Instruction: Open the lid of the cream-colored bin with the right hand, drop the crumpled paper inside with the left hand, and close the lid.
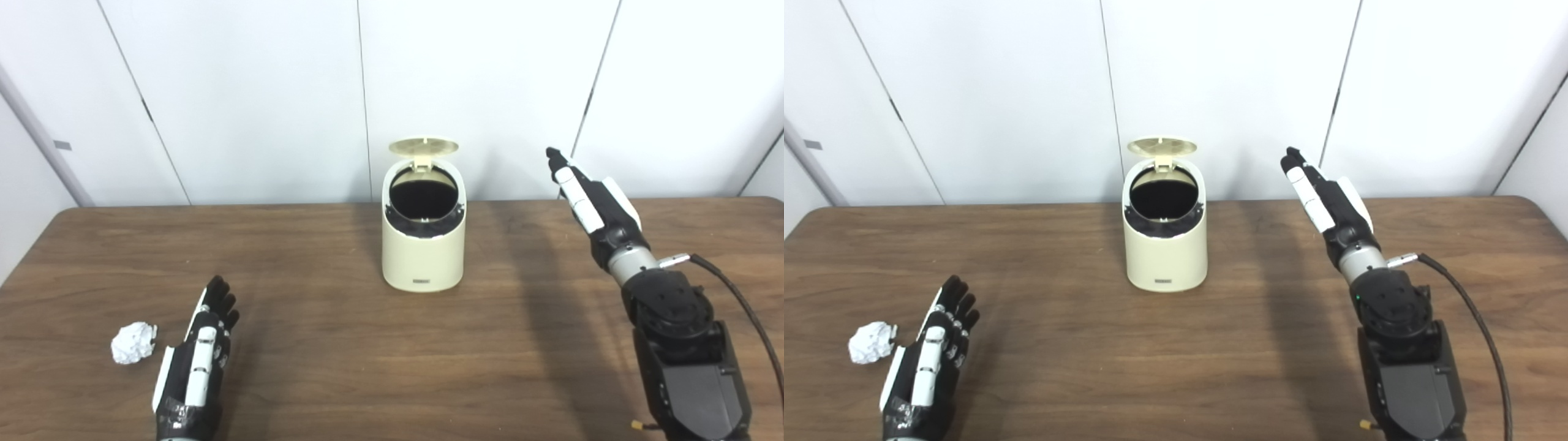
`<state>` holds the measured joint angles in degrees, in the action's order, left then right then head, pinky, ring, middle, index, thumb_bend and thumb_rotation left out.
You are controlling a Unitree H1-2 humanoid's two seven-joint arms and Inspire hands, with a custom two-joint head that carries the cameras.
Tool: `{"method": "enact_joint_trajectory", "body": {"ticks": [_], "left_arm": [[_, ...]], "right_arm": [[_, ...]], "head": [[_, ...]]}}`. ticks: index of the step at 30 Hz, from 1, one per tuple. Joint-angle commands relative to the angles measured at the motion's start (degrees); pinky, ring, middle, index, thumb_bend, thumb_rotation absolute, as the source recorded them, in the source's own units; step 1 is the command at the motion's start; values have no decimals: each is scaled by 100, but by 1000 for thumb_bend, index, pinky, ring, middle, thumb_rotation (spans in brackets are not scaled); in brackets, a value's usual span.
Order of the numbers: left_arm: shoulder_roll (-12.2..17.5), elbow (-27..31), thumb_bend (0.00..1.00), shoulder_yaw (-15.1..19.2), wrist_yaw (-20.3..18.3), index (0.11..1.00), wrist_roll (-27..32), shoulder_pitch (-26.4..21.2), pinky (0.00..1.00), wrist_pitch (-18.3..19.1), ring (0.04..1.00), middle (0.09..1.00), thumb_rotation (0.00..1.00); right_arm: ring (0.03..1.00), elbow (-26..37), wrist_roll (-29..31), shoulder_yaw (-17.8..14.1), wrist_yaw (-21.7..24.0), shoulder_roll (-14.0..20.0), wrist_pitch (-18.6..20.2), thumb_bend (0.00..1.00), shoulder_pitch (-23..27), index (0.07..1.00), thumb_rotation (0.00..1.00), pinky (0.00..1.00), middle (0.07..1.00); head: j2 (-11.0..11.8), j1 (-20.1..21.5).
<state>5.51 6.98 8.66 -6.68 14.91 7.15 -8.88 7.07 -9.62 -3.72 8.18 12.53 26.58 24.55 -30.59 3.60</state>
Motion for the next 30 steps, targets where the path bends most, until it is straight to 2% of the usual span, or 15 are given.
{"method": "enact_joint_trajectory", "body": {"ticks": [1, 16, 20, 24, 30], "left_arm": [[-31, -216, 311, -32, -35, 1000, 57, 70, 1000, -26, 1000, 1000, 836], [-8, -118, 333, -12, 53, 1000, -119, 69, 1000, 65, 1000, 1000, 862], [-21, -80, 332, 10, 57, 1000, -48, 66, 1000, 114, 1000, 1000, 840], [-6, -93, 337, 6, 46, 1000, -73, 65, 1000, 101, 1000, 1000, 837], [-3, -103, 346, 8, 49, 1000, -81, 59, 1000, 107, 1000, 1000, 845]], "right_arm": [[960, 245, 52, -93, -156, 22, -128, 514, 2, 943, 1000, 984, 966], [949, 557, 435, -255, -305, 1, -597, 510, -892, 935, 1000, 1000, 950], [963, 479, 703, -374, -320, -96, -837, 508, -1026, 939, 1000, 1000, 959], [963, 362, 892, -445, -344, -217, -1316, 506, -1188, 937, 1000, 1000, 958], [971, 325, 1191, -503, -425, -464, -1601, 494, -1365, 947, 1000, 1000, 962]], "head": [[-7, 8], [-77, 40], [-90, 52], [-107, 48], [-123, 42]]}}
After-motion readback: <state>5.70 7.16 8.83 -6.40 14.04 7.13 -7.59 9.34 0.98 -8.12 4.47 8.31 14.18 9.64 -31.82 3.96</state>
